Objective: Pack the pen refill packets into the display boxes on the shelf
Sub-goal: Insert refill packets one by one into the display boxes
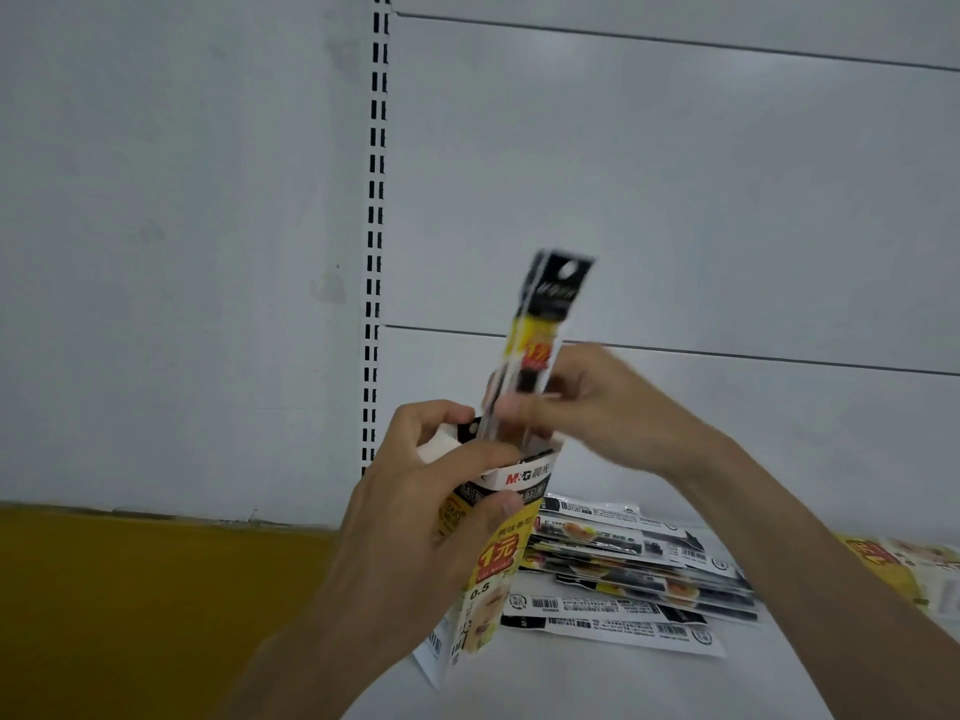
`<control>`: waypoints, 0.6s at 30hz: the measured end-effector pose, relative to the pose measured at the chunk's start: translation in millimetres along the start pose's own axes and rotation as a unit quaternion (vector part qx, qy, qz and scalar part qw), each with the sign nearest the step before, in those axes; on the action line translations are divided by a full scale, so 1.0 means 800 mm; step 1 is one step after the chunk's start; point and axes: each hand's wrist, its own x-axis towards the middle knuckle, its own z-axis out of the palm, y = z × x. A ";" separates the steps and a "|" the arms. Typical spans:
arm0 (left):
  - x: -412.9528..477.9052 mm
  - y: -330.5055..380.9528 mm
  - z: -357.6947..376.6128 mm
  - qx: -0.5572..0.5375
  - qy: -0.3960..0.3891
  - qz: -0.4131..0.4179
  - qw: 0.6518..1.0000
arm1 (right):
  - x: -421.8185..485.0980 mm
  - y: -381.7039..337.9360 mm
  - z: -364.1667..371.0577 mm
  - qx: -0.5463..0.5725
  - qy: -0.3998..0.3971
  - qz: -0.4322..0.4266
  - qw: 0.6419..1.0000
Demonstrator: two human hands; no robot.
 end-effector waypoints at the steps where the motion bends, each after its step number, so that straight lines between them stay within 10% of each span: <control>1: 0.000 0.001 0.000 0.009 -0.005 0.003 1.000 | 0.000 0.003 0.005 -0.018 -0.017 0.011 1.000; 7: 0.001 -0.009 -0.003 0.002 -0.009 -0.020 1.000 | -0.005 -0.007 -0.010 0.123 0.087 -0.037 0.988; 12: -0.001 -0.005 0.000 0.013 -0.010 -0.010 1.000 | -0.002 -0.006 0.004 -0.115 0.011 0.009 0.993; 18: -0.002 -0.002 0.004 0.009 -0.003 0.027 1.000 | -0.006 -0.016 0.000 -0.088 0.040 0.014 0.995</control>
